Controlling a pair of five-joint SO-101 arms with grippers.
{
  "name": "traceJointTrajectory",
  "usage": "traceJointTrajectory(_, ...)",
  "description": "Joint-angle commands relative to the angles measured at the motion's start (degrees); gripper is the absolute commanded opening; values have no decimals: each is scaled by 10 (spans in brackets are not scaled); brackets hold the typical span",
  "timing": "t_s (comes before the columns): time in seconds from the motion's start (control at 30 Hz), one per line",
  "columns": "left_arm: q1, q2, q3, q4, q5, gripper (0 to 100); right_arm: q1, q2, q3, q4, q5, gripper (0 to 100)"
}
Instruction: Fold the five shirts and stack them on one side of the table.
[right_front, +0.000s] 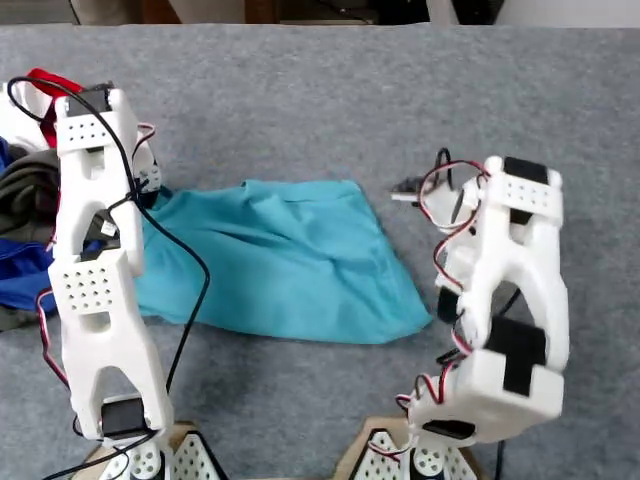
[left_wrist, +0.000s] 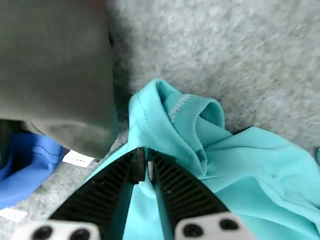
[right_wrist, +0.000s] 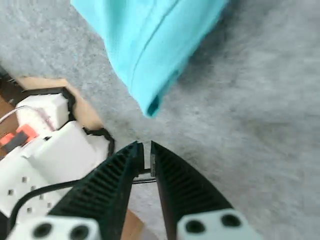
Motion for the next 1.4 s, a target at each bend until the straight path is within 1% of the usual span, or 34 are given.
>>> traceJointTrajectory(0.0,-5,-29,15,6,-6,20,-27,-57,-90,-15,-42,44)
traceJointTrajectory(0.13,-5,-31,34,6,-6,20,-118,-11,-219,-18,-97,51)
traceJointTrajectory(0.27,-3,-29,32,6,-7,20,-212,124,-360,-18,-149,147)
traceJointTrajectory(0.33,4,-29,31,5,-7,20,-239,211,-451,-18,-172,206)
traceJointTrajectory(0.47,29,-30,37,5,-2,19,-260,375,-648,3,-218,275)
traceJointTrajectory(0.53,49,-32,37,5,10,19,-260,444,-735,16,-230,280)
traceJointTrajectory(0.63,91,-35,36,5,28,19,-257,522,-804,17,-243,278)
traceJointTrajectory(0.73,128,-35,37,5,40,19,-262,572,-815,17,-242,278)
traceJointTrajectory(0.87,142,-35,37,6,55,19,-268,599,-801,18,-243,267)
traceJointTrajectory(0.93,139,-35,37,6,55,19,-266,600,-787,18,-243,212)
traceJointTrajectory(1.07,133,-36,43,7,51,19,-251,600,-750,18,-243,57)
traceJointTrajectory(1.1,131,-42,50,7,51,19,-244,600,-746,18,-243,32)
traceJointTrajectory(1.27,115,-104,139,6,39,19,-196,587,-739,18,-287,31)
traceJointTrajectory(1.37,111,-135,183,6,21,19,-175,543,-703,18,-287,31)
